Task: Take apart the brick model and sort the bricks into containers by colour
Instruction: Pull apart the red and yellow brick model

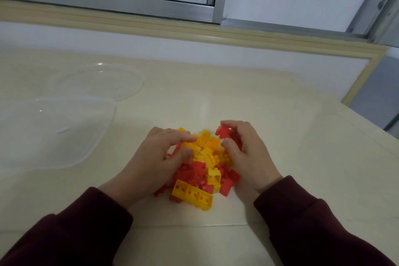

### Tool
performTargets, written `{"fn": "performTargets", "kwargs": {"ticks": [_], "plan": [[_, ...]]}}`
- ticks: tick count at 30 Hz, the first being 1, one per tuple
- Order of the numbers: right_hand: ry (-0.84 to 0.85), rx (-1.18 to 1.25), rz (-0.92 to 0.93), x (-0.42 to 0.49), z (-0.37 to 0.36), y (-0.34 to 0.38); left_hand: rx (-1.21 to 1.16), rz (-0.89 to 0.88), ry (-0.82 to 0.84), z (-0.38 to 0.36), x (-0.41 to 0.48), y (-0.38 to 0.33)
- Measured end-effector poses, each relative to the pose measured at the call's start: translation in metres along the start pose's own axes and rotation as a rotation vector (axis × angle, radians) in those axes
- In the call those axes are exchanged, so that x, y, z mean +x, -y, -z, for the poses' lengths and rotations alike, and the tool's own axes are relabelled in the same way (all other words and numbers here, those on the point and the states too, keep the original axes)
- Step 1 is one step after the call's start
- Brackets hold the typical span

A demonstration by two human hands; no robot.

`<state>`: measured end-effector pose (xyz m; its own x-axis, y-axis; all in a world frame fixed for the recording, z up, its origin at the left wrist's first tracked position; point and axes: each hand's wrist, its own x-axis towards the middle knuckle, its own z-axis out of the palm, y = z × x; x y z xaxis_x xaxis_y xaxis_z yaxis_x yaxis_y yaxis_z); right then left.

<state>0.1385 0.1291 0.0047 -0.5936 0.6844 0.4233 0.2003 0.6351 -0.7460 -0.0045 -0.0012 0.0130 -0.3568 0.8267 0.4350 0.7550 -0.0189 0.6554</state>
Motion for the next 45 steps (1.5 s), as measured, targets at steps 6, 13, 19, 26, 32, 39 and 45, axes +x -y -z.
{"fn": "performTargets", "kwargs": {"ticks": [6, 13, 19, 26, 32, 39, 45], "plan": [[0.121, 0.216, -0.092, -0.026, 0.005, 0.005, 0.098, -0.209, 0.170, 0.027, -0.028, -0.017], [0.201, -0.037, -0.013, -0.034, 0.009, 0.005, 0.305, -0.337, 0.260, 0.018, -0.034, -0.013], [0.100, 0.525, -0.203, -0.031, 0.004, -0.005, 0.052, -0.171, 0.157, 0.019, -0.032, -0.007], [0.002, 0.258, -0.143, -0.014, 0.001, -0.011, -0.354, 0.133, -0.015, 0.017, -0.024, -0.004], [-0.043, 0.142, -0.061, -0.001, -0.004, -0.006, -0.810, 0.341, -0.113, 0.020, -0.012, -0.006], [0.057, 0.029, -0.013, 0.003, -0.015, 0.001, -0.846, 0.297, -0.094, 0.014, -0.008, -0.002], [0.060, -0.145, 0.102, 0.003, -0.016, 0.007, -0.810, 0.281, -0.091, 0.010, -0.009, -0.004]]}}
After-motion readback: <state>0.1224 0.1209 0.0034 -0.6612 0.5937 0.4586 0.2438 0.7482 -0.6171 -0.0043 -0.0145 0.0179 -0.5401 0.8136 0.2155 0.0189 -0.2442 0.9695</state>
